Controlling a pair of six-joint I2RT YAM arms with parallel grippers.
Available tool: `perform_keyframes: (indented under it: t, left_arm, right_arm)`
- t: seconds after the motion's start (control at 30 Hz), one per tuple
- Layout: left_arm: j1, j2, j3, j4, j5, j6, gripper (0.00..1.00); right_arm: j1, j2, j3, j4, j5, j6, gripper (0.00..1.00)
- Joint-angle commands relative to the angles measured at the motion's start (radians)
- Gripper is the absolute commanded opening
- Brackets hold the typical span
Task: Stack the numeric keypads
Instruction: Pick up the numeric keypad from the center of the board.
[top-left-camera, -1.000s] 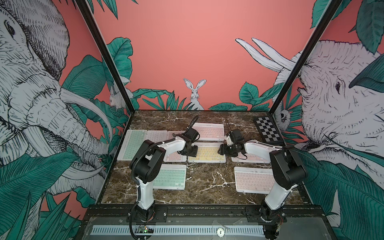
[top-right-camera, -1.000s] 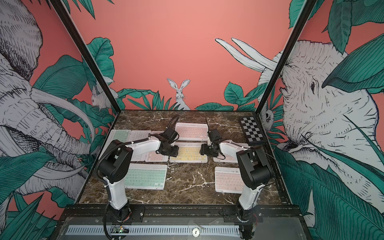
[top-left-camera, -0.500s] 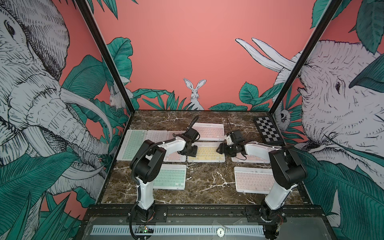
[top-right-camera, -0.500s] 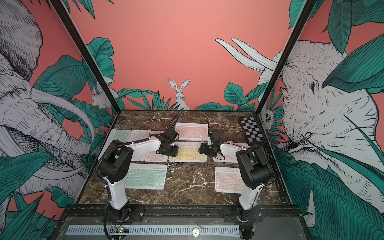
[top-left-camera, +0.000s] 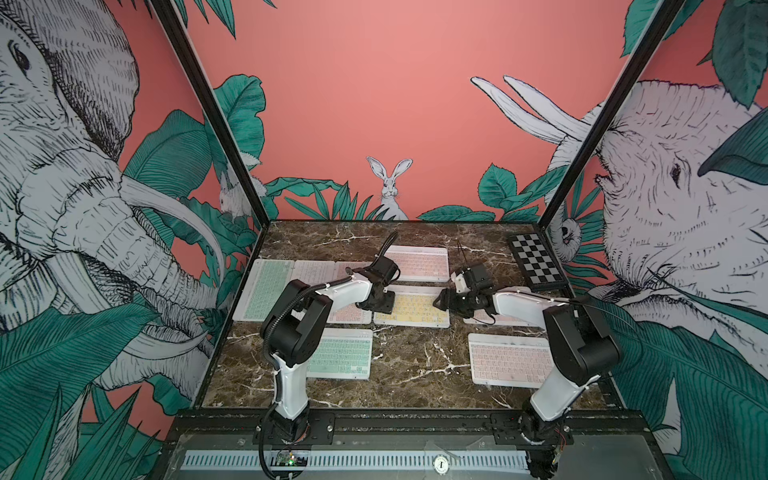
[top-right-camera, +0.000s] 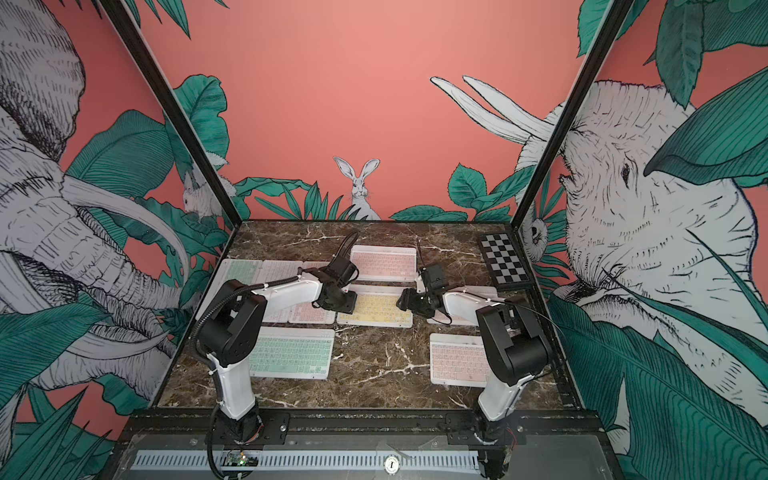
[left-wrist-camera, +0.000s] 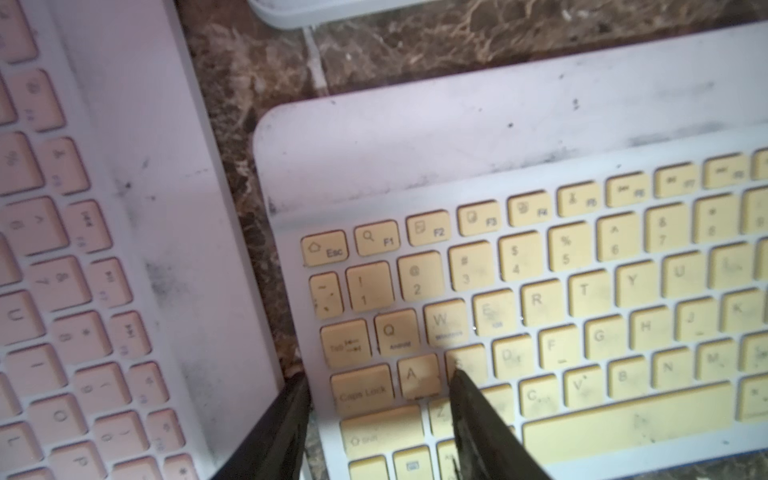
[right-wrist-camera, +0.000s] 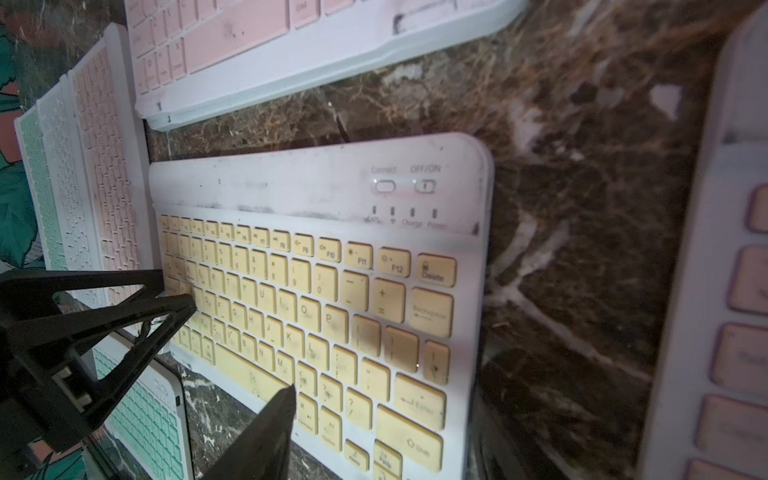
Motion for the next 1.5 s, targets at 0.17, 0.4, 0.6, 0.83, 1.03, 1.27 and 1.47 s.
perform_keyframes:
  t: [0.17,0.4,0.6,0.83,1.03,1.27,1.47]
  left_arm:
    - [-0.020,0.028,-0.012,-0.015,0.037,0.000,0.56]
    - [-0.021,0.028,-0.014,-0.014,0.047,-0.001,0.56]
    - [-0.022,0.025,-0.023,-0.013,0.050,0.001,0.55]
    - [-0.027,0.026,-0.032,-0.006,0.064,0.001,0.55]
    - [-0.029,0.022,-0.035,-0.005,0.067,0.008,0.54]
    - [-0.030,0.020,-0.046,0.002,0.079,0.011,0.54]
    - [-0.032,0.013,-0.057,0.015,0.099,0.019,0.54]
  right_arm:
    - [0.015,-0.064,-0.033,0.061,-0.045,0.025,0.66]
    - [0.011,-0.080,-0.052,0.081,-0.049,0.048,0.66]
    - [0.005,-0.091,-0.070,0.122,-0.075,0.080,0.66]
    - [0.000,-0.095,-0.102,0.157,-0.086,0.105,0.65]
    - [-0.002,-0.141,-0.118,0.164,-0.099,0.122,0.65]
    - [-0.009,-0.173,-0.146,0.173,-0.120,0.140,0.65]
    - [-0.011,-0.186,-0.168,0.185,-0.135,0.147,0.65]
